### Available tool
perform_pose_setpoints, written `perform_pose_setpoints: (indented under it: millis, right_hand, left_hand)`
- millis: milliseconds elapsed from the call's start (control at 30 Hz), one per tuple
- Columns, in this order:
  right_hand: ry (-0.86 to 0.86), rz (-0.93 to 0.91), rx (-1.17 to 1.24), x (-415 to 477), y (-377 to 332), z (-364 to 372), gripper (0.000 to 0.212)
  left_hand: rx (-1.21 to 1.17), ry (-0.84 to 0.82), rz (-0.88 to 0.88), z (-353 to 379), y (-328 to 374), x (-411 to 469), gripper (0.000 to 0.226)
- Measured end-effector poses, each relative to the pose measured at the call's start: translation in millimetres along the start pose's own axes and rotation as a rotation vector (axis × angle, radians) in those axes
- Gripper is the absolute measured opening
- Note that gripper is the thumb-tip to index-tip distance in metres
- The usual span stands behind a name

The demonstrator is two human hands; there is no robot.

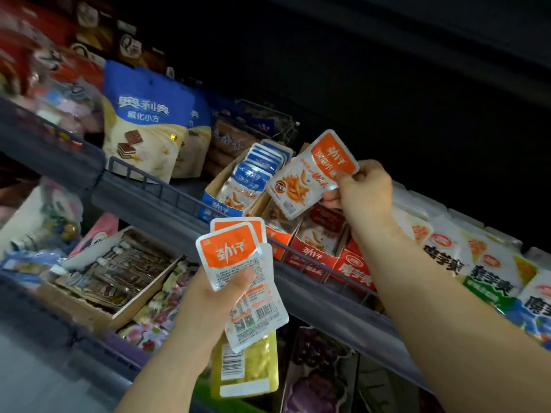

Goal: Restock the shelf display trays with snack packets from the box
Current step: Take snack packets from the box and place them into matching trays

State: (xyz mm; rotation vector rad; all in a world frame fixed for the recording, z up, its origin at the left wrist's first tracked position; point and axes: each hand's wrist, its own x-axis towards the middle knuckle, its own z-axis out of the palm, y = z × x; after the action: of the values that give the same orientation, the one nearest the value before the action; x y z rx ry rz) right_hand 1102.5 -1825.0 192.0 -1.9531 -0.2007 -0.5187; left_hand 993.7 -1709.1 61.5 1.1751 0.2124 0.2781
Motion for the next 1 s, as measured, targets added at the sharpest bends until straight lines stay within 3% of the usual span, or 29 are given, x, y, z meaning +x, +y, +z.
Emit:
perform_pose_setpoints:
  millis: [133,233,367,500,567,633,733,800,900,1000]
  right_hand:
    - [0.042,-0.036,-0.171,23,3,19,0.017]
    - [-0.04,0.069,-0.278,36,19,35,0.021]
    - [-0.016,0.219,-0.178,42,35,47,0.017]
    - [0.031,0.097,-0.319,43,40,53,0.022]
    - [-0.002,0.068,-0.416,43,42,56,0.037]
    - [-0.002,0.102,-0.403,39,39,56,0.055]
    - [0.048,-0.035,-0.389,20,28,55,0.059]
    - [-0.065,-0.168,-0.335,1,21,57,0.046]
    - [-0.471,-0.23,-0.319,-28,10,56,0.015]
    - [-0.819,-0.17,-0.398,-41,6,51,0.014]
  left_hand:
    - [0.138,0.046,0.023,-16,1,9,0.008]
    - [0.209,0.064,-0.002,-24,-2,13,0.006]
    - [0.261,0.079,-0.001,-31,-1,14,0.005]
    - [0.283,0.055,0.001,-35,0,15,0.007]
    - [0.288,0.057,-0.005,-35,0,16,0.006]
    - [0.271,0.06,-0.015,-34,2,16,0.006]
    - [0.263,0.066,-0.033,-32,3,17,0.007]
    - [0.26,0.061,-0.039,-31,3,17,0.007]
    - [0.234,0.04,-0.05,-30,3,15,0.007]
    - [0.217,0.037,-0.044,-27,3,13,0.009]
